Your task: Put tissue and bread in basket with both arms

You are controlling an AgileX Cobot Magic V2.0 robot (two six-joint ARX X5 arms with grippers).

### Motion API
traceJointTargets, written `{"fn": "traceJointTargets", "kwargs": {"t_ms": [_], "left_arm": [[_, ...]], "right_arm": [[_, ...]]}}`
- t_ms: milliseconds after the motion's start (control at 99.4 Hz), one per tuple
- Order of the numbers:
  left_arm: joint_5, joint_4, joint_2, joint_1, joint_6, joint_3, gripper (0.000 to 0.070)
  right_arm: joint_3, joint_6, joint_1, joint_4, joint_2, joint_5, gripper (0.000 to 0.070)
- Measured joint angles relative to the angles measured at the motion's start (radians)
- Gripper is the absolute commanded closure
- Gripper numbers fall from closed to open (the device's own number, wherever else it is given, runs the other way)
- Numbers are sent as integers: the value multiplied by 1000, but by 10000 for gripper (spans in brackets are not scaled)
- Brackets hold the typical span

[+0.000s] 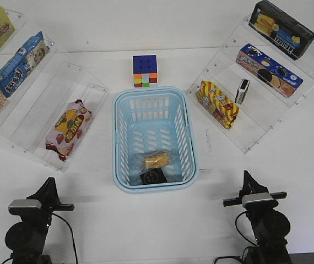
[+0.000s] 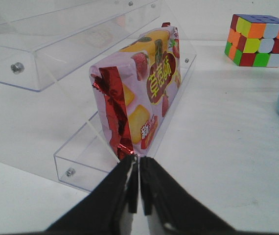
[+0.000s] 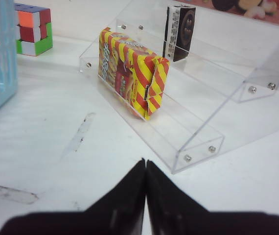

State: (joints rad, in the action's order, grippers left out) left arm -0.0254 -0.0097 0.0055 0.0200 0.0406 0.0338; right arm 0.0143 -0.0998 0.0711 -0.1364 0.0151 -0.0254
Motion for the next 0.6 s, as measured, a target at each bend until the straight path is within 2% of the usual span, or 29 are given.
{"fn": "traceJointTargets", "kwargs": {"t_ms": [604], "left_arm": [[0, 0, 0, 0, 0, 0, 700]], "right_arm": [[0, 11, 0, 21, 5, -1, 693]]}}
